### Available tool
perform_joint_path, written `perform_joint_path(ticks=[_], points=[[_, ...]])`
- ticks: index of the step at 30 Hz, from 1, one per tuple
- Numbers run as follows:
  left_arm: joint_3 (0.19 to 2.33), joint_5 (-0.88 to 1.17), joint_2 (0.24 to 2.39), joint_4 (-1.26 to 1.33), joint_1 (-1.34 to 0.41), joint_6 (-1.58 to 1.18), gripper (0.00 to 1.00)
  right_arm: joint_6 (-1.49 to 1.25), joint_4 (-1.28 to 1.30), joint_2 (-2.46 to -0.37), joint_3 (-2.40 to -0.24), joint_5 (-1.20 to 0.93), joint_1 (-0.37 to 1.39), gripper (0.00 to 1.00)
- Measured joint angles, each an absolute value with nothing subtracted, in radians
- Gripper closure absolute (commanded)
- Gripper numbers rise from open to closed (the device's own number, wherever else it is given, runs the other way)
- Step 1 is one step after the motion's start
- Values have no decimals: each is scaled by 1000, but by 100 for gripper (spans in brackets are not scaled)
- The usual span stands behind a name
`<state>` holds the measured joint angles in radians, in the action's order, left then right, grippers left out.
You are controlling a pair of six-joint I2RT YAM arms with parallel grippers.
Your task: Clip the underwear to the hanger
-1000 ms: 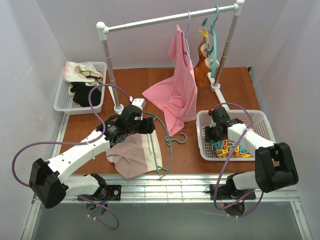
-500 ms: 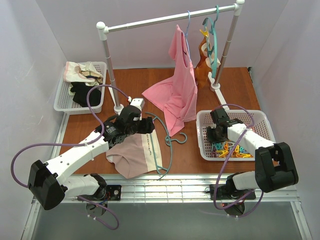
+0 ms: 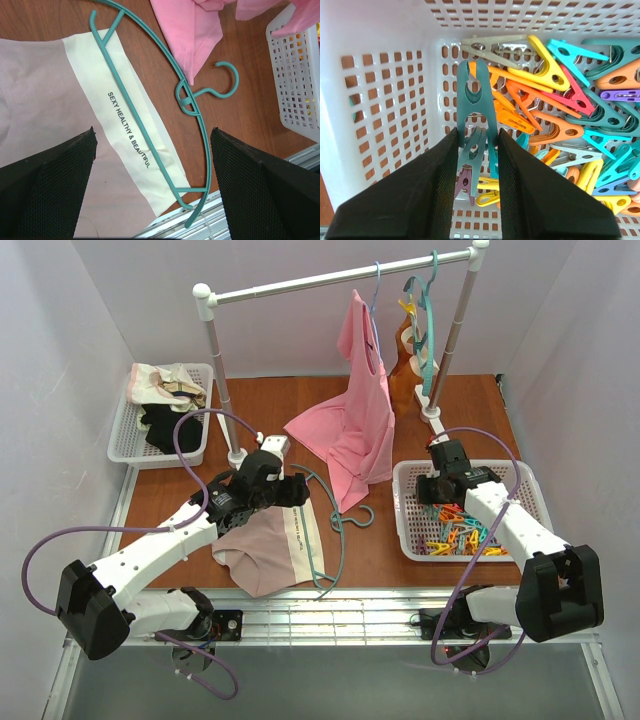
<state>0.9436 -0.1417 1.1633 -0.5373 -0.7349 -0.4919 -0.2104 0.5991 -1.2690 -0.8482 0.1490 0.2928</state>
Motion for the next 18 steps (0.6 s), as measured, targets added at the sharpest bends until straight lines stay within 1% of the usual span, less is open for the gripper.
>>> perform_joint_path(ticks=[10, 18], points=[[963, -138, 1175, -522, -735, -466, 17, -201, 640, -1286, -849, 104, 288, 72], [963, -131, 1183, -519, -735, -459, 17, -205, 611, -1385, -835, 48, 288, 73]])
